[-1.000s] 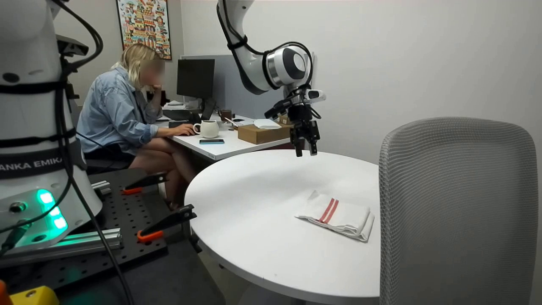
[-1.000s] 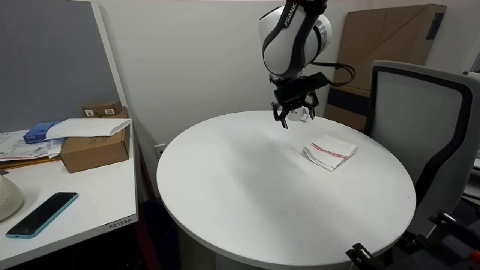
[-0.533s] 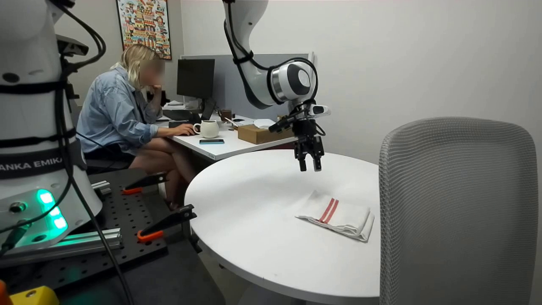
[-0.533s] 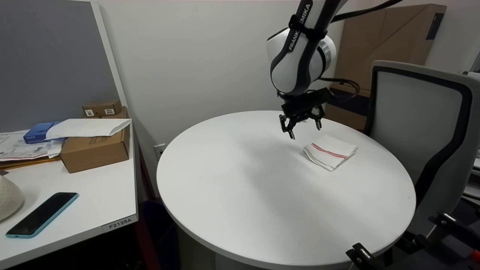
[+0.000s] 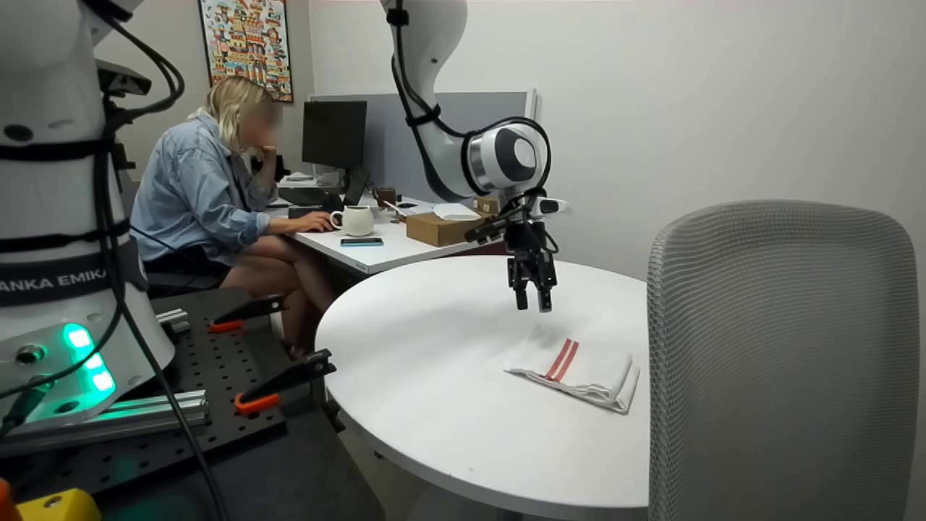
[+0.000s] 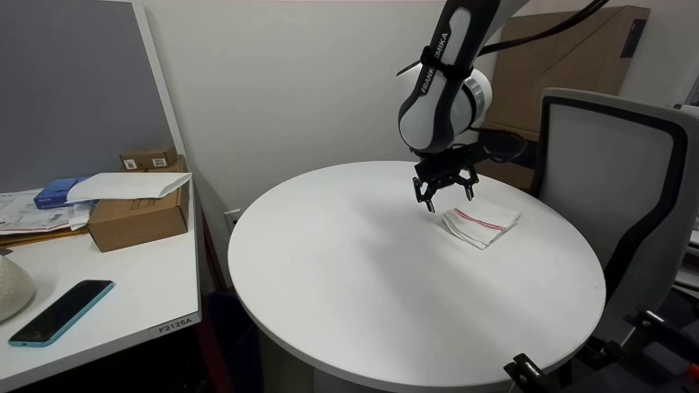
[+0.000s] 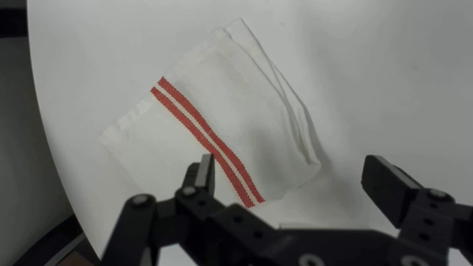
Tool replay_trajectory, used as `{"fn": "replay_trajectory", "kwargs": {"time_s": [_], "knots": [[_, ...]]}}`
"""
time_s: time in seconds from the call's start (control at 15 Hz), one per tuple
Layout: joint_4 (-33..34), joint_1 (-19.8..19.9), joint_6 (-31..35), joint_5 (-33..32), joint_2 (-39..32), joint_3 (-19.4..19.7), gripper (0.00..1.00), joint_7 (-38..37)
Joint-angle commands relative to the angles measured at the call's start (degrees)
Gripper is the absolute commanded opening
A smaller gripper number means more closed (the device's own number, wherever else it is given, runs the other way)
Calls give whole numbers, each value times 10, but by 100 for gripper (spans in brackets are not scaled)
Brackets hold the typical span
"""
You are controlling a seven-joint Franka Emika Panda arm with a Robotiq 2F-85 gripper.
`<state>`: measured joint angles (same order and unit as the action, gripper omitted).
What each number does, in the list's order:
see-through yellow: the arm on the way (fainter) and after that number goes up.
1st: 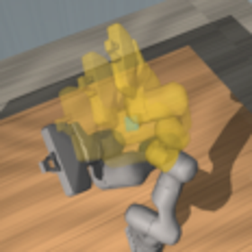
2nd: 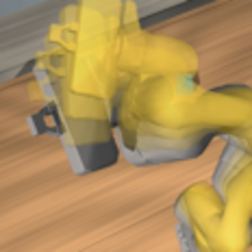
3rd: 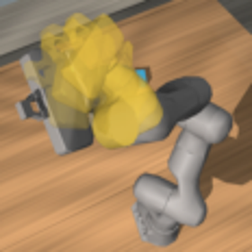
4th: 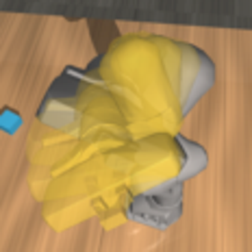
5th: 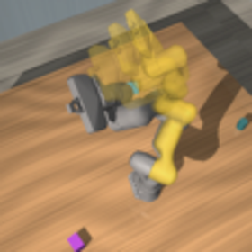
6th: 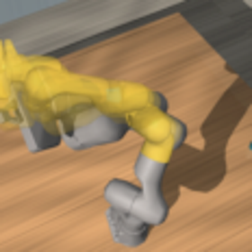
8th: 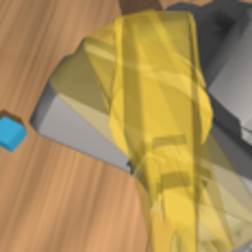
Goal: Put the tea towel on the back of the chair
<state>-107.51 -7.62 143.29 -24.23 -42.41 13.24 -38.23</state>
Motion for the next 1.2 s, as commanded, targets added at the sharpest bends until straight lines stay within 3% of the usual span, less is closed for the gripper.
{"fn": "replay_trajectory", "kwargs": {"time_s": [0.0,0.73,0.8,1.13], "knots": [[27,-12,5,21,-28,12,100,2],[77,-23,-4,42,-82,26,99,-2],[80,-24,-4,43,-85,27,81,-2],[87,-28,-5,47,-88,30,48,-3]]}}
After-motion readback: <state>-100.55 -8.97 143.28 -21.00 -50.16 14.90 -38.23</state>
